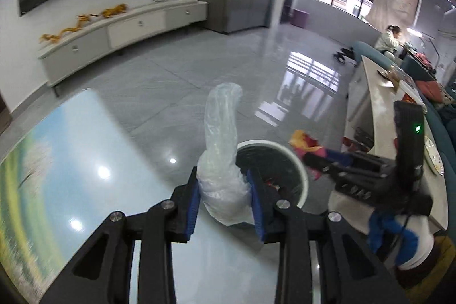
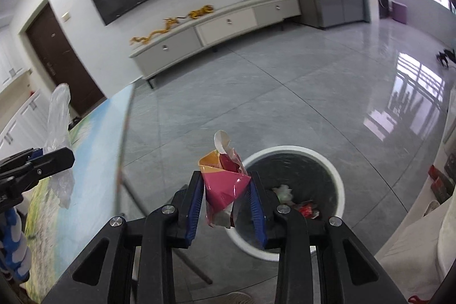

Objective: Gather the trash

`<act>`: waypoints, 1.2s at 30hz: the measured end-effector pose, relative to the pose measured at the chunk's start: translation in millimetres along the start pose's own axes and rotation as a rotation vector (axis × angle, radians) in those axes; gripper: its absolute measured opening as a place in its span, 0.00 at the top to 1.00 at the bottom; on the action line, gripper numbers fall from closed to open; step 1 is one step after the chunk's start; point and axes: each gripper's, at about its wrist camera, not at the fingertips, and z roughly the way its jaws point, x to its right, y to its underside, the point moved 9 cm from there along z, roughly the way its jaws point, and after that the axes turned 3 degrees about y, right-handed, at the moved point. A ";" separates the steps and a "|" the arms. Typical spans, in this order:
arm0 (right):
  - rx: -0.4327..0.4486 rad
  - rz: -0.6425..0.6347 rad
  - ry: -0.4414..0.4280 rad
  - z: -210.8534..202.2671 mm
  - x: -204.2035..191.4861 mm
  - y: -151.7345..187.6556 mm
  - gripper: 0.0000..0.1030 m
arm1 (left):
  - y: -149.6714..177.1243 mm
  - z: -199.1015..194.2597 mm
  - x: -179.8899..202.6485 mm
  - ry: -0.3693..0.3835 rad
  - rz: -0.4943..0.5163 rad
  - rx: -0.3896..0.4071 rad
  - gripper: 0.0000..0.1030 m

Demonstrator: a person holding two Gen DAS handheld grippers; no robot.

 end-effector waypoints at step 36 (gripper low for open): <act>0.207 -0.329 -0.078 -91.1 -232.7 1.1 0.13 | 93.7 -219.7 -136.7 -0.552 -0.130 0.286 0.27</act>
